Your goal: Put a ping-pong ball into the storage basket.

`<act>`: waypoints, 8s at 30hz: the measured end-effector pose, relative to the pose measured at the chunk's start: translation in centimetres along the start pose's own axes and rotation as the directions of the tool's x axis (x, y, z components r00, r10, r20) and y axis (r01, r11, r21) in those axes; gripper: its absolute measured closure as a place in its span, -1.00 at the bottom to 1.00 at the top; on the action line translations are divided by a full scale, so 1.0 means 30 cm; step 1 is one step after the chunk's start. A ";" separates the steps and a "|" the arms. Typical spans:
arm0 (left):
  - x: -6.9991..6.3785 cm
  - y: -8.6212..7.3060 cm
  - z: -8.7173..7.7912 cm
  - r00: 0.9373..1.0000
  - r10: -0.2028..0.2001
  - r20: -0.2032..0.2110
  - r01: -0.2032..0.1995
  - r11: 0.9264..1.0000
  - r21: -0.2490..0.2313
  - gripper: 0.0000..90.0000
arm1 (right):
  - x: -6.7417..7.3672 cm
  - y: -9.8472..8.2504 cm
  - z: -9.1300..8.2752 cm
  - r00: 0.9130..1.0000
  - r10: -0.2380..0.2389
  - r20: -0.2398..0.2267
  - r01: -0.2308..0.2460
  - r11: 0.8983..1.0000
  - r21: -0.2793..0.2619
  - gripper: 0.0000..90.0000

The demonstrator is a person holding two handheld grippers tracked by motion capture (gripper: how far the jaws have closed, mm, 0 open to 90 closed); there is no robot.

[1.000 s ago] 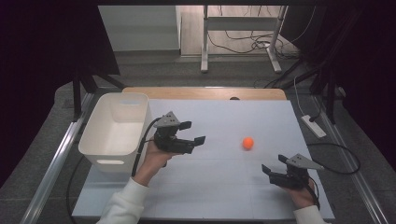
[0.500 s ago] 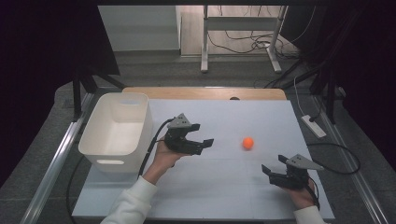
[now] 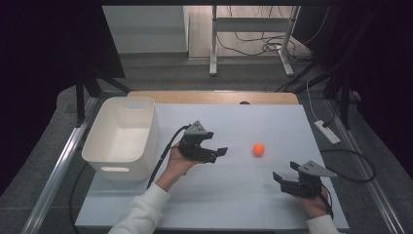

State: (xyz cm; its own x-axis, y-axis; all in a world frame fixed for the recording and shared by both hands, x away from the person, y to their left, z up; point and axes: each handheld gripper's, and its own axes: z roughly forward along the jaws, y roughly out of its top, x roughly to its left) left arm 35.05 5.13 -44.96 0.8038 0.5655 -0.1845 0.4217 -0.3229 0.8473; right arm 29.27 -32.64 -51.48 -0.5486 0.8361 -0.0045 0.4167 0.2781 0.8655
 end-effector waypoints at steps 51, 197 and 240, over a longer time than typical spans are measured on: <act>-0.013 0.017 0.194 1.000 0.009 -0.005 -0.009 0.995 0.103 -0.58 | -0.002 0.001 0.001 1.000 -0.001 0.000 0.001 1.000 0.001 -0.59; -0.026 0.083 0.507 0.998 0.029 0.057 -0.039 0.981 0.190 0.13 | -0.006 0.005 -0.005 1.000 0.011 -0.012 -0.011 1.000 -0.018 -0.58; -0.013 0.050 0.275 0.999 0.018 0.026 -0.020 0.996 0.081 0.13 | 0.000 0.007 -0.001 1.000 -0.006 -0.004 0.006 1.000 -0.014 -0.58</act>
State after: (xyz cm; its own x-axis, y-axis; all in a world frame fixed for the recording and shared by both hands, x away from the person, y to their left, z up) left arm 38.83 -1.84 -47.71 0.8222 0.5392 -0.1822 0.4379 -0.3949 0.8076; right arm 29.31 -32.60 -51.29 -0.5538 0.8326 -0.0079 0.4034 0.2766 0.8722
